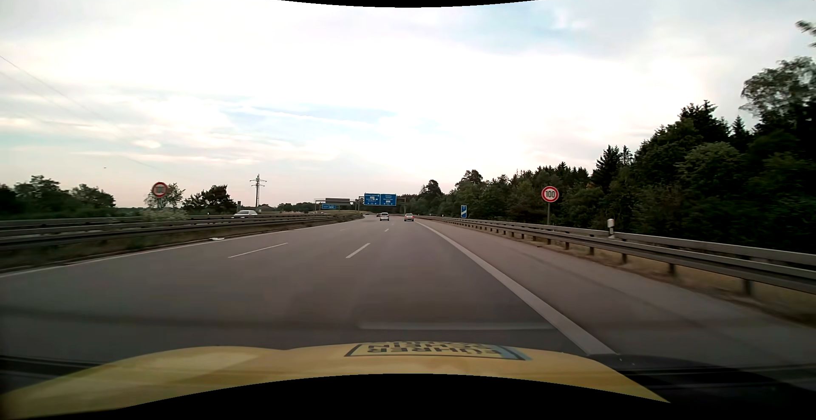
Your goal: Follow the waypoints while adhering to traffic rules and regulations
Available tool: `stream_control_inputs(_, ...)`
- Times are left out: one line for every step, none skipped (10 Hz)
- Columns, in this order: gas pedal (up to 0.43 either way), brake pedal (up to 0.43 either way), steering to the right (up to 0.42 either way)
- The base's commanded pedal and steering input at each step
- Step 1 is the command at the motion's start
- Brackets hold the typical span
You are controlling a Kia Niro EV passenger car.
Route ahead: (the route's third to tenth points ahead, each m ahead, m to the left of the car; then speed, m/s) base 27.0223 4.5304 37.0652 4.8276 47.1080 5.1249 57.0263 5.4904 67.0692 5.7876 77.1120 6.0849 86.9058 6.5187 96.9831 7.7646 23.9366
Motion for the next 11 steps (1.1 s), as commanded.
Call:
stream_control_inputs(0.079,0.000,-0.005)
stream_control_inputs(0.079,0.000,-0.004)
stream_control_inputs(0.079,0.000,-0.004)
stream_control_inputs(0.079,0.000,-0.004)
stream_control_inputs(0.087,0.000,-0.004)
stream_control_inputs(0.087,0.000,-0.004)
stream_control_inputs(0.087,0.000,-0.005)
stream_control_inputs(0.098,0.000,-0.004)
stream_control_inputs(0.098,0.000,-0.005)
stream_control_inputs(0.098,0.000,-0.005)
stream_control_inputs(0.098,0.000,-0.005)
